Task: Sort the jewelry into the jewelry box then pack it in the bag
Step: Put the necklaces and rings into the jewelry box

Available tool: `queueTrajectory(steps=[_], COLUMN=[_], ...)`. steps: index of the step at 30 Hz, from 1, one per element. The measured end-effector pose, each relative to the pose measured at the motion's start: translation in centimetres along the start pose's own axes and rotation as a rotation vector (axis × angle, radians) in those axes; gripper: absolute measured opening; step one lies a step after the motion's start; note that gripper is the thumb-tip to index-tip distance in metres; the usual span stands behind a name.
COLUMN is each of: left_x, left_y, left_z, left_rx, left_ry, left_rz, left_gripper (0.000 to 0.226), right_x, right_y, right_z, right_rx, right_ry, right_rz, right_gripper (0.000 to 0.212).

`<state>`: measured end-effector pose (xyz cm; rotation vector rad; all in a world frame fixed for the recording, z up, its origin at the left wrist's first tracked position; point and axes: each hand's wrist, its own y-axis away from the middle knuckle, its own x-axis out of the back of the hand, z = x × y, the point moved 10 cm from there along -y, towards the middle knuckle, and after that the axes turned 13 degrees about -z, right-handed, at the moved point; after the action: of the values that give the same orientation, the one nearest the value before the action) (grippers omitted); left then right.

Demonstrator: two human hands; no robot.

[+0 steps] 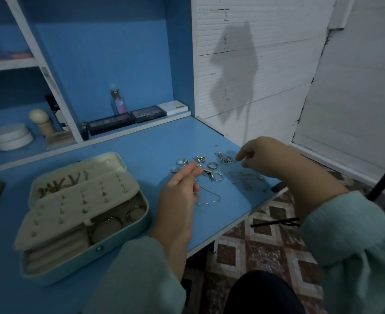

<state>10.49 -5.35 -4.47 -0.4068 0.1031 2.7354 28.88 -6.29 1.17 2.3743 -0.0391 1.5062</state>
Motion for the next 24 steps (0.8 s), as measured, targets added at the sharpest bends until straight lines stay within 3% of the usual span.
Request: queueTrajectory(steps=[5, 24], left_x=[-0.3, -0.6], left_y=[0.1, 0.5], left_z=[0.2, 0.2], left_rx=[-0.018, 0.02], left_ry=[-0.066, -0.027], left_rz=[-0.011, -0.015], left_gripper=[0.03, 0.03], right_x=[-0.9, -2.3], right_y=[1.4, 0.7], right_z=[1.0, 1.1], right_rx=[-0.003, 0.047], right_ry=[0.003, 0.318], right_rz=[-0.099, -0.049], right_gripper=[0.019, 0.013])
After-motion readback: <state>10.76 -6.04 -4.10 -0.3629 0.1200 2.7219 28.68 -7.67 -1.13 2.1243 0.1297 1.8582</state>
